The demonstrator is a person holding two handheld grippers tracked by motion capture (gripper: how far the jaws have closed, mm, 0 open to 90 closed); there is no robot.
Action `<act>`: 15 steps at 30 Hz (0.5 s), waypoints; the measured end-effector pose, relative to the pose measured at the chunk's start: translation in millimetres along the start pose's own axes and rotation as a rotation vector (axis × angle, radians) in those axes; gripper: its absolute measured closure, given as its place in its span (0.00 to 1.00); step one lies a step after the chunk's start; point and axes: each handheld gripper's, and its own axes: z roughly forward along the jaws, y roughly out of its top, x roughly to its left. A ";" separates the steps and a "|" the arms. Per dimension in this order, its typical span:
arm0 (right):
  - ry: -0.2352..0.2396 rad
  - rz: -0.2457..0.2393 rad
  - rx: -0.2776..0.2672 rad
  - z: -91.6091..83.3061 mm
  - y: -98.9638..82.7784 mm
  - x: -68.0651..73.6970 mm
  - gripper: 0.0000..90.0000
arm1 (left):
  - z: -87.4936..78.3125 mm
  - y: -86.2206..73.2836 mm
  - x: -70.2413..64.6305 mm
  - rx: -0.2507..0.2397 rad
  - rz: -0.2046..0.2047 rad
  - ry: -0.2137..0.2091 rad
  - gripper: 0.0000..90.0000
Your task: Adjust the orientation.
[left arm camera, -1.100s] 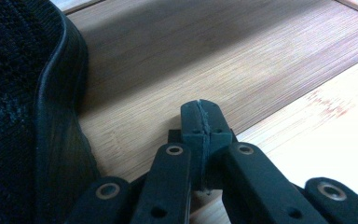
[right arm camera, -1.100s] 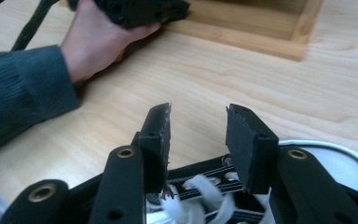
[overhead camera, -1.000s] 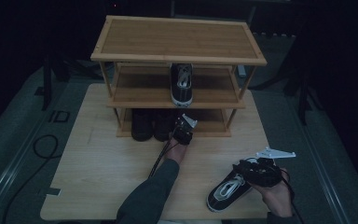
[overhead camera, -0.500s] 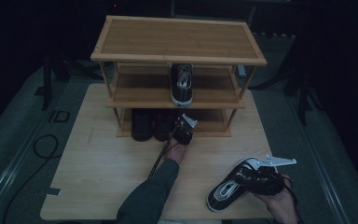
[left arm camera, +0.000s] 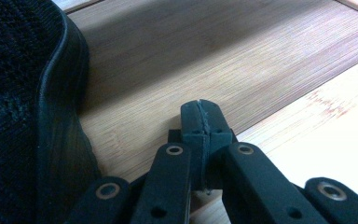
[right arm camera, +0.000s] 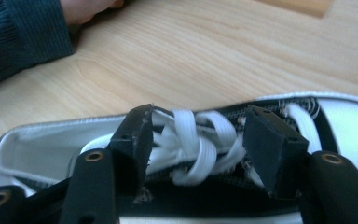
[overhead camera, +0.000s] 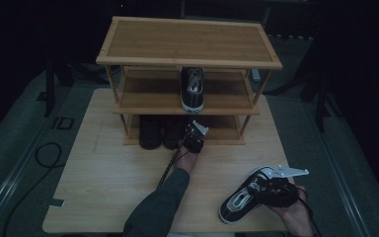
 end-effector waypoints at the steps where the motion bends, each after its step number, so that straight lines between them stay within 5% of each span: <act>1: -0.007 -0.008 0.002 1.9 1.6 1.2 0.51 | 0.0 0.0 0.0 0.000 0.000 0.000 1.00; 15: 0.032 -0.064 0.022 7.1 5.5 1.7 0.54 | -0.1 0.0 -0.2 0.001 0.002 0.001 1.00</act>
